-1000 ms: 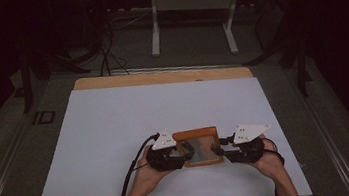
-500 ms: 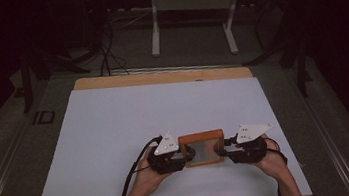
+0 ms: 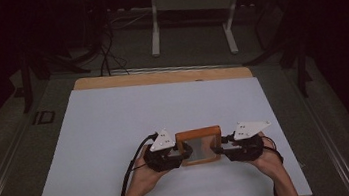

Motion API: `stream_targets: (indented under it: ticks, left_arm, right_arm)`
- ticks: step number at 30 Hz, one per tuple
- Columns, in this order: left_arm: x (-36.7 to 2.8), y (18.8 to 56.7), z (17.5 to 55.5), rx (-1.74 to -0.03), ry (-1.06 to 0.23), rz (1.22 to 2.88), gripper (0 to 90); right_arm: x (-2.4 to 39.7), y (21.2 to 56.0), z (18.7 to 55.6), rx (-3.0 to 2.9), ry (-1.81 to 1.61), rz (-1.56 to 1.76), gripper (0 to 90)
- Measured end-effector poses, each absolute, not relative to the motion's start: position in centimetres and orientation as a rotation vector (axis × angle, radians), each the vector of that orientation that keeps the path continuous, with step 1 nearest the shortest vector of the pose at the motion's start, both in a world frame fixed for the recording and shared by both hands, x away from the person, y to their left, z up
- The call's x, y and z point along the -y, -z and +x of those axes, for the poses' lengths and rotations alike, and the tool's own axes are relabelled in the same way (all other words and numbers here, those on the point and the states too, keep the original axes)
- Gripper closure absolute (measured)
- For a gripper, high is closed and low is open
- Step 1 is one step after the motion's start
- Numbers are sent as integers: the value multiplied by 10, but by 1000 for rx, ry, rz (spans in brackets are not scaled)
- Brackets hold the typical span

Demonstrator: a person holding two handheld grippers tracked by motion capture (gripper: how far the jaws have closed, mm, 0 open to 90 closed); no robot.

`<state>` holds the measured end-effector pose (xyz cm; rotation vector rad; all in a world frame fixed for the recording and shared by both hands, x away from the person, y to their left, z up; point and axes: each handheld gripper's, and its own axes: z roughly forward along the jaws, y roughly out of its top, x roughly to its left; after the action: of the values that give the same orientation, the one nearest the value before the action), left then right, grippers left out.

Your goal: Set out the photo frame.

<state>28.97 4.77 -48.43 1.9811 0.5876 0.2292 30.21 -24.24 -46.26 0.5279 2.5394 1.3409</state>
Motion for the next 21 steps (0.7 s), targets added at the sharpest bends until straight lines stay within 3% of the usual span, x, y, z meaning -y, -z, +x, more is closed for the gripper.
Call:
stream_targets:
  ticks: [21]
  left_arm:
    - [-71,476,295,-664,-216,1950,589]
  right_arm:
    - [219,467,310,-2518,-1416,647,605]
